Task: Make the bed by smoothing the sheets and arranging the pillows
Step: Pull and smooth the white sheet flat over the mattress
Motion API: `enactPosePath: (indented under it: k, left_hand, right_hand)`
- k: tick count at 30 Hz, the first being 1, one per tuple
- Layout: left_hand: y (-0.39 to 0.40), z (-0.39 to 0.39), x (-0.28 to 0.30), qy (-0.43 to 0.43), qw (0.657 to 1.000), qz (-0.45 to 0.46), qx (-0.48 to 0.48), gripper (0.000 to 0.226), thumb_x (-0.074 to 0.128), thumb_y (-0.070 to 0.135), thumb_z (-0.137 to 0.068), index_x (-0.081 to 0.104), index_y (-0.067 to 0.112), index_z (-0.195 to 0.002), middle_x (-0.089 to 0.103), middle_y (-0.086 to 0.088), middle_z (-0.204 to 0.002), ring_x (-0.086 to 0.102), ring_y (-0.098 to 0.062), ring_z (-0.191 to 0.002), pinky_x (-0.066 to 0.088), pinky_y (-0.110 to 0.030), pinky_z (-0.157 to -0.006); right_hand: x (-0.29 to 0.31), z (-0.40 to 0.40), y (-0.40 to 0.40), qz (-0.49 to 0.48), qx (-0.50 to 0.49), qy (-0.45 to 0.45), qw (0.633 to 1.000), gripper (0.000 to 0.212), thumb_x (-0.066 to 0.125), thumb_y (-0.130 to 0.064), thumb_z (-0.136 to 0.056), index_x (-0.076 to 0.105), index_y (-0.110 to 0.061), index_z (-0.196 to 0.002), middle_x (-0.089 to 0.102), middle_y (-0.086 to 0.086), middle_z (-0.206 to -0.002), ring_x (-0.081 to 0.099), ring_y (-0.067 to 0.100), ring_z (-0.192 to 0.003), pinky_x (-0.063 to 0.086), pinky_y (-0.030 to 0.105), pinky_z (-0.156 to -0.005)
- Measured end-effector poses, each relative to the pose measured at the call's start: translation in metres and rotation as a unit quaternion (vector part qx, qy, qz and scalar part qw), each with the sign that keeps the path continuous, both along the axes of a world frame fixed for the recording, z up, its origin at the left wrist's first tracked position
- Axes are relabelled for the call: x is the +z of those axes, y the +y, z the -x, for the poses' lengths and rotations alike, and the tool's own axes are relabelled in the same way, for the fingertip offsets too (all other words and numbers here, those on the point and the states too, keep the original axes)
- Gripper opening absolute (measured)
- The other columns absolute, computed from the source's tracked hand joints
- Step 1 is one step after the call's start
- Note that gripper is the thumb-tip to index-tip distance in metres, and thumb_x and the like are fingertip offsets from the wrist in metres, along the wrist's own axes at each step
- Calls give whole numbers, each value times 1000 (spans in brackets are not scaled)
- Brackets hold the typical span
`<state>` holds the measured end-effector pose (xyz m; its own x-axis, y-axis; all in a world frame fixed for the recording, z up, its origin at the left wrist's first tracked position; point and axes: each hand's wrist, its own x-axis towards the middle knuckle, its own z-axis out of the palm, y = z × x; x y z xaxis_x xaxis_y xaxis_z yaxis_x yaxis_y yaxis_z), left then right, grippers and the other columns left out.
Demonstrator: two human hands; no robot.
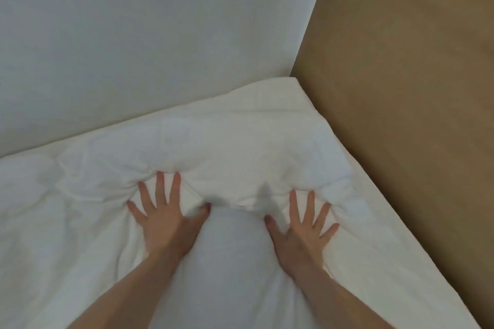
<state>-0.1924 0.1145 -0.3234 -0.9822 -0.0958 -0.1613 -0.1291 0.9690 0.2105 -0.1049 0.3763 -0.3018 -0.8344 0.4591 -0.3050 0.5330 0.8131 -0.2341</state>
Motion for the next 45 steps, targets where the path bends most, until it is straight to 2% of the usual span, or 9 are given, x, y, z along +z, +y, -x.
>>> enactPosePath:
  k: [3,7,14,21,27,34,40,43,45]
  left_hand:
    - [10,23,-39,124,992,-32,5,96,48,70,-73,35,25,-156,18,-5,-168,3,-40,-155,-3,-59,-124]
    - [9,38,-53,122,992,-26,0,92,54,63,-72,44,13,-149,26,-14,-163,7,-47,-152,1,-58,-124]
    - [11,39,-50,101,995,-11,20,91,55,62,-70,49,7,-142,32,-20,-157,11,-51,-150,7,-62,-122]
    - [13,39,-47,129,991,-8,16,88,55,60,-72,51,4,-140,38,-24,-151,16,-54,-147,9,-61,-123]
    - [12,40,-51,137,990,-15,19,88,55,59,-71,50,3,-139,40,-26,-149,18,-56,-145,13,-65,-120]
    - [11,38,-56,127,991,-30,15,89,52,61,-72,47,5,-141,35,-23,-154,14,-52,-149,10,-62,-122]
    - [9,35,-53,124,991,-51,19,89,47,62,-74,42,12,-148,30,-18,-158,10,-45,-152,5,-56,-124]
    - [7,37,-52,117,992,-52,17,89,47,64,-74,42,15,-148,30,-15,-159,11,-43,-152,7,-57,-124]
    - [8,38,-51,108,992,-56,25,90,47,66,-72,41,19,-148,29,-12,-160,9,-39,-153,7,-56,-124]
  right_hand:
    - [-49,10,5,-49,15,134,990,82,35,-76,-87,29,-36,-159,21,6,-167,6,37,-156,2,63,-123]
    - [-60,14,11,-54,25,155,986,79,49,-65,-82,48,-26,-150,37,16,-156,20,42,-152,9,64,-121]
    - [-67,18,10,-49,10,147,988,77,41,-67,-85,46,-21,-146,47,21,-149,33,46,-145,16,64,-119]
    - [-73,18,9,-40,11,132,990,86,22,-77,-90,40,-17,-149,39,19,-151,27,43,-147,14,66,-119]
    - [-75,18,10,-56,14,154,986,85,29,-74,-90,46,-12,-147,43,22,-150,32,46,-144,18,68,-117]
    - [-65,19,10,-51,13,147,988,82,50,-64,-77,47,-21,-147,41,15,-152,29,40,-148,16,63,-120]
    - [-28,19,5,38,-14,211,977,66,56,-58,-81,55,-27,-140,41,5,-152,30,34,-148,18,56,-122]
    - [21,46,11,128,-18,330,935,55,62,-44,-85,56,-23,-136,46,2,-142,40,17,-137,34,43,-115]
    - [63,89,21,149,-19,397,905,55,67,-33,-88,52,-24,-140,44,-4,-143,38,2,-133,32,29,-113]
